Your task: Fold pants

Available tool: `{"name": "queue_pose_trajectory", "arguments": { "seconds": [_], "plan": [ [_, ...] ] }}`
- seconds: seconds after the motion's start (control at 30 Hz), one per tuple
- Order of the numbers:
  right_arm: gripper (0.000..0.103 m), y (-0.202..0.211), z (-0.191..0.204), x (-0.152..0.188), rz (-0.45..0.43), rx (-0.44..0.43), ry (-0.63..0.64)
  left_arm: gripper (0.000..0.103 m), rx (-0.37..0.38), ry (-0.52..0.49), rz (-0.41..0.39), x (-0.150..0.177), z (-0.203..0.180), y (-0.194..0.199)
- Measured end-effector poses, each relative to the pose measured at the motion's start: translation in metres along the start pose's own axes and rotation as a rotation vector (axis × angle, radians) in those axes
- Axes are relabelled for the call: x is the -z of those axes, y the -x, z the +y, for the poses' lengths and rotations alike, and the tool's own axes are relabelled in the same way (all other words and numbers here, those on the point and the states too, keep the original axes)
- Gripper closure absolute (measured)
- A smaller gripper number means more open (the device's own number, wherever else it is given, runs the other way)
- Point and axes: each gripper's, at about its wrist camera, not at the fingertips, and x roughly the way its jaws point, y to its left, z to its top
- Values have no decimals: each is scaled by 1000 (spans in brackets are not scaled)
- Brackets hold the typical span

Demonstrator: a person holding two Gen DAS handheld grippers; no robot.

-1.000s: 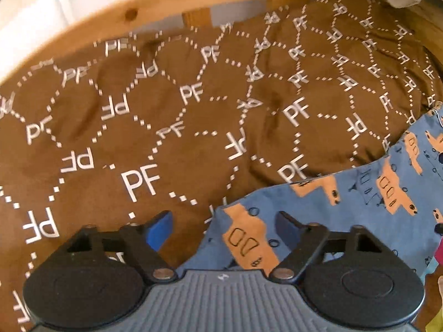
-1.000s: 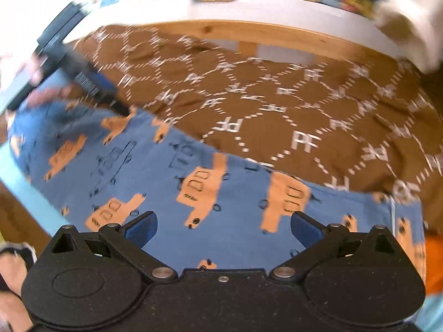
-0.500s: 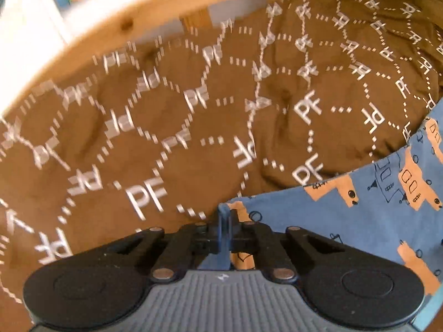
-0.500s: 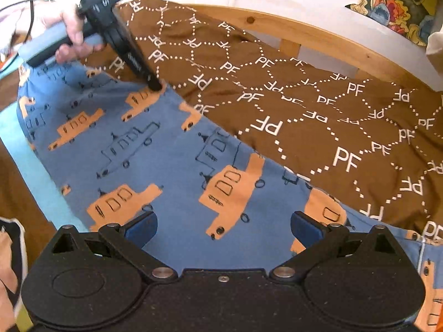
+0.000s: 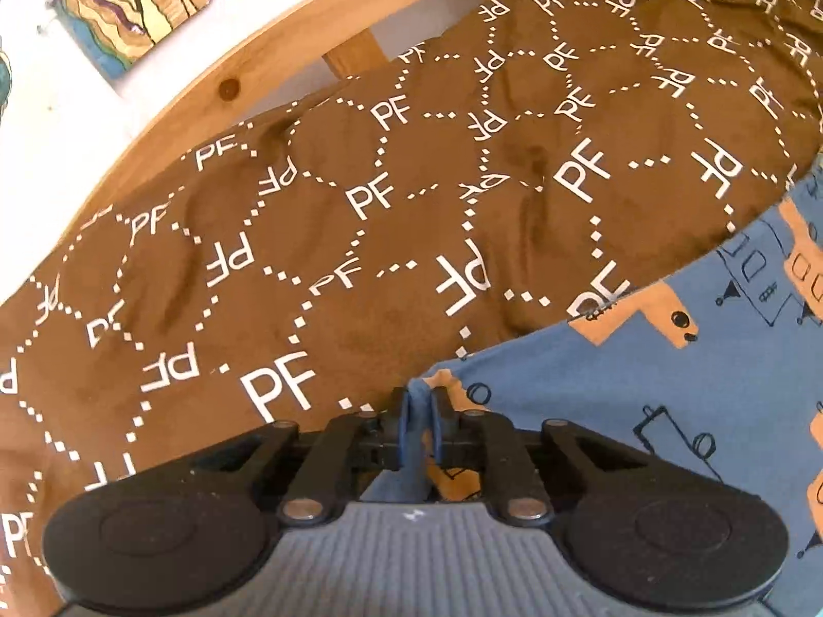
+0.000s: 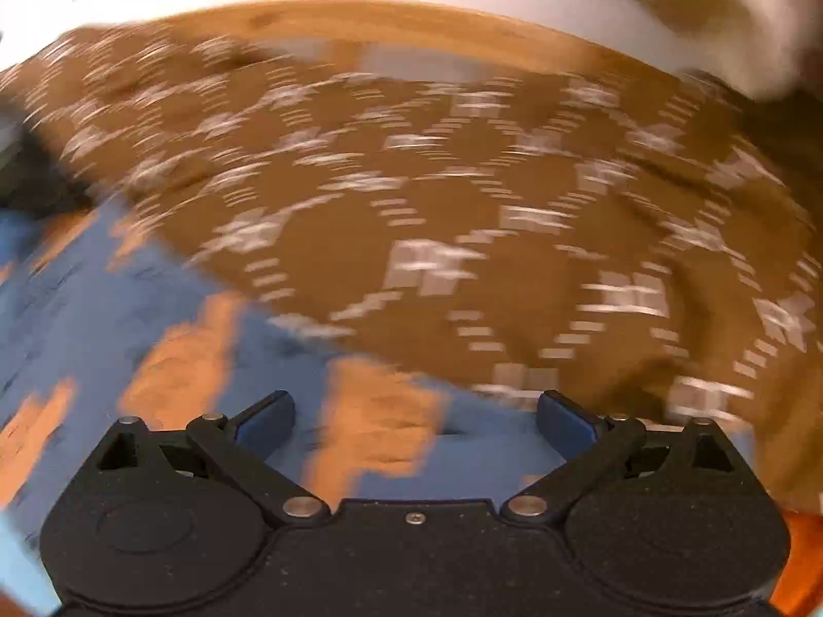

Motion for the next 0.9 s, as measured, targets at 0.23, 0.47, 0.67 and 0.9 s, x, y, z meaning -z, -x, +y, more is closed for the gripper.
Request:
{"name": "queue_pose_trajectory", "arguments": {
  "seconds": [0.23,0.47,0.67,0.9],
  "plan": [
    [1,50,-16,10,-85,0,-70,43,-63,51,-51,17,24,40],
    [1,83,9,49,-34,-117,-64,44,-209,2,38,78,41,52],
    [1,69,14,67,72,-16,-7,36,-498,-99,-27,110,33,46],
    [1,74,13,76,42,7,15,36,-409,41,-50,95,48,66]
  ]
}}
